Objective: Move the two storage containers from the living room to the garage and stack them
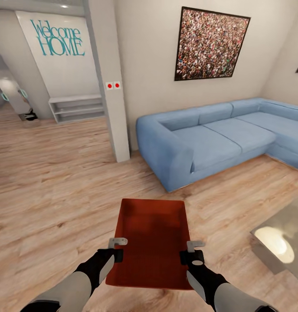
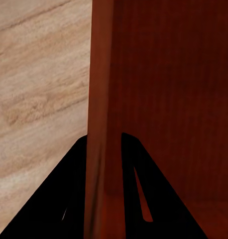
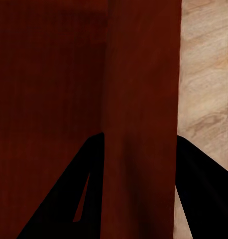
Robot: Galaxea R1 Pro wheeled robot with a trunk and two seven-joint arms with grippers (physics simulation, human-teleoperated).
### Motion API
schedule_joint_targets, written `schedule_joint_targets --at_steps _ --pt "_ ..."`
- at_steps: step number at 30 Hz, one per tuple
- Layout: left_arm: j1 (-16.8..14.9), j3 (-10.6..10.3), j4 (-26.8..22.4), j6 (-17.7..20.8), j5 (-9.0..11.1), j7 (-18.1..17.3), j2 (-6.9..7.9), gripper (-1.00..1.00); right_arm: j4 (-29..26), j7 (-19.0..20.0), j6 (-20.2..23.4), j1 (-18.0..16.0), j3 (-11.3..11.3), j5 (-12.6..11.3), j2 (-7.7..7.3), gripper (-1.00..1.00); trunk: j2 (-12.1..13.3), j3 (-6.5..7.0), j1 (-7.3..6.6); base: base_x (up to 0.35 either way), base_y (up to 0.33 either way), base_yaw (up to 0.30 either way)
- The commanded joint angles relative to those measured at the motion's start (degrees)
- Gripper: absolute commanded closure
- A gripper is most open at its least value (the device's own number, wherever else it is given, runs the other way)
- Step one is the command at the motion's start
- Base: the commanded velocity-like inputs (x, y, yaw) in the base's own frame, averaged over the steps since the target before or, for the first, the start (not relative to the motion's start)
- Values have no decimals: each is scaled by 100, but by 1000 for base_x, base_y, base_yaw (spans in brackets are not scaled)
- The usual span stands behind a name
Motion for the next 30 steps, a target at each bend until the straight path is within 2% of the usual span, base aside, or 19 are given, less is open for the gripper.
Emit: schedule_joint_targets --at_steps 1,30 --pt "-5 -43 -31 31 -139 63 1 100 118 -41 -22 -3 111 -171 -4 100 -3 -4 0 0 0 300" --pt "-5 -43 -31 31 -139 67 1 100 118 -41 -22 -3 109 -171 -7 100 -3 -4 0 0 0 300"
